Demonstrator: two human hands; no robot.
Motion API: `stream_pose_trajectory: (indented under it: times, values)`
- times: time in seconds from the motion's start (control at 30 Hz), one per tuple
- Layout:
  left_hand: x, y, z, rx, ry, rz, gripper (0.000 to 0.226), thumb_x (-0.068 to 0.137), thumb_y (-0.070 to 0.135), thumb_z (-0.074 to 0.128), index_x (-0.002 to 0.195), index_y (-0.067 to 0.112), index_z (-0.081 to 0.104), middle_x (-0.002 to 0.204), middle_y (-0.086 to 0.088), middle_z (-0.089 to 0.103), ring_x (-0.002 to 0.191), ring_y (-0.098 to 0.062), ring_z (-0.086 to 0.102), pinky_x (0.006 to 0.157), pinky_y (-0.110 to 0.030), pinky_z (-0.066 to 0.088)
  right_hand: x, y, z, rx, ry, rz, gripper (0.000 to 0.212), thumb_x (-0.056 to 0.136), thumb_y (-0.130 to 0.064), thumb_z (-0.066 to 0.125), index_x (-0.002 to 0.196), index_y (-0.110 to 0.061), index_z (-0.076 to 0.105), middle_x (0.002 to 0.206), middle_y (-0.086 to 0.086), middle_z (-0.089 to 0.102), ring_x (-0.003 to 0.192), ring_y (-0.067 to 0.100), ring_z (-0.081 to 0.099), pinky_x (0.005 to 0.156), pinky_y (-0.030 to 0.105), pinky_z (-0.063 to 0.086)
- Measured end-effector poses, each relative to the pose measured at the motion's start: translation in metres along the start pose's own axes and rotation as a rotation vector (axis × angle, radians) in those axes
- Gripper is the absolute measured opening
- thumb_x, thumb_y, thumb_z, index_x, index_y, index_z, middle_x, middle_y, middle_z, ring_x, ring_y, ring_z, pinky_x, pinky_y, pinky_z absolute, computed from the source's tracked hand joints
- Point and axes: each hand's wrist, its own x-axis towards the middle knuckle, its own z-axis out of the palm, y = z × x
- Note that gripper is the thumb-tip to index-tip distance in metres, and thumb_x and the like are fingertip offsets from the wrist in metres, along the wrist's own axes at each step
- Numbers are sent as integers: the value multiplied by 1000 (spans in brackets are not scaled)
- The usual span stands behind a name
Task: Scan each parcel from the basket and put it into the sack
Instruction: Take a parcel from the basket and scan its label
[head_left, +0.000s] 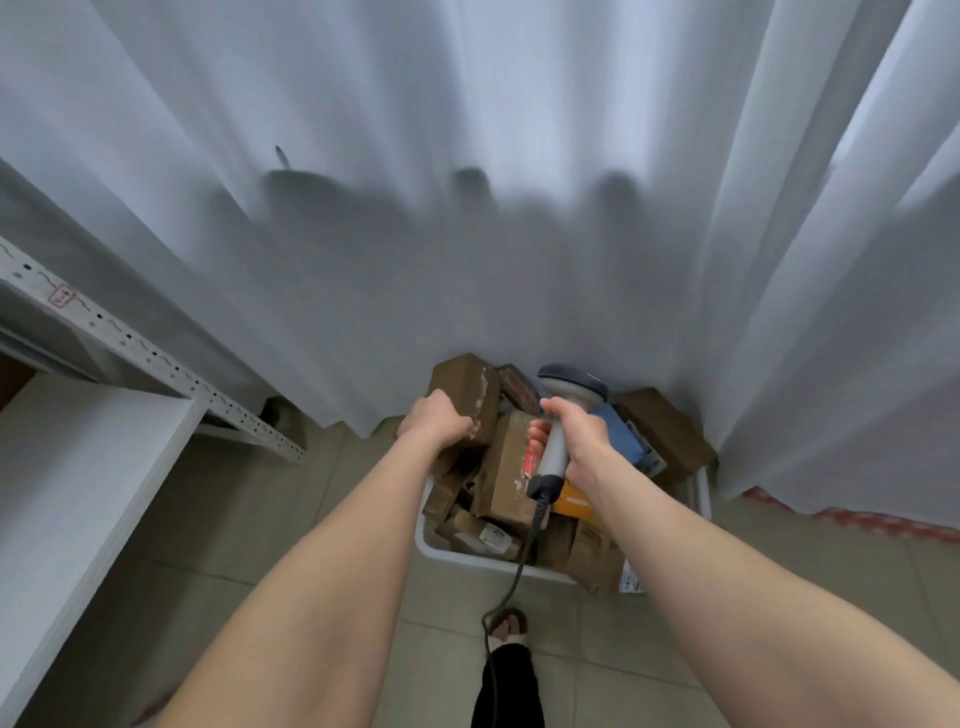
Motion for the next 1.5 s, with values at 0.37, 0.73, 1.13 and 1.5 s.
stream_pose_trajectory:
  times: [0.37,0.73,1.13,1.5]
  values:
    - [214,-50,56,-245,-175,-185,121,66,62,76,153,15,6,156,-17,22,141,-35,29,111,-48,34,181,41,106,21,118,179,20,87,-13,70,98,0,58,80,13,62,67,22,63,55,32,54]
    - [271,-59,97,-334,-286,-259,133,56,58,82,153,20,-1,153,-16,24,140,-34,27,113,-48,30,245,50,117,51,167,197,27,89,-11,68,111,-1,55,87,12,59,72,22,61,60,34,55]
    - [226,-53,39,-500,-310,-252,142,26,71,82,147,32,19,147,-12,32,129,-31,40,105,-47,42,201,26,108,70,175,160,45,89,-15,69,127,-1,50,104,13,60,78,22,62,60,33,57]
    - [51,11,-88,-353,-149,134,113,67,41,80,151,37,6,146,-15,24,130,-32,36,109,-44,36,48,-52,57,236,40,56,64,88,-35,71,138,-10,41,117,16,60,78,24,66,55,32,54]
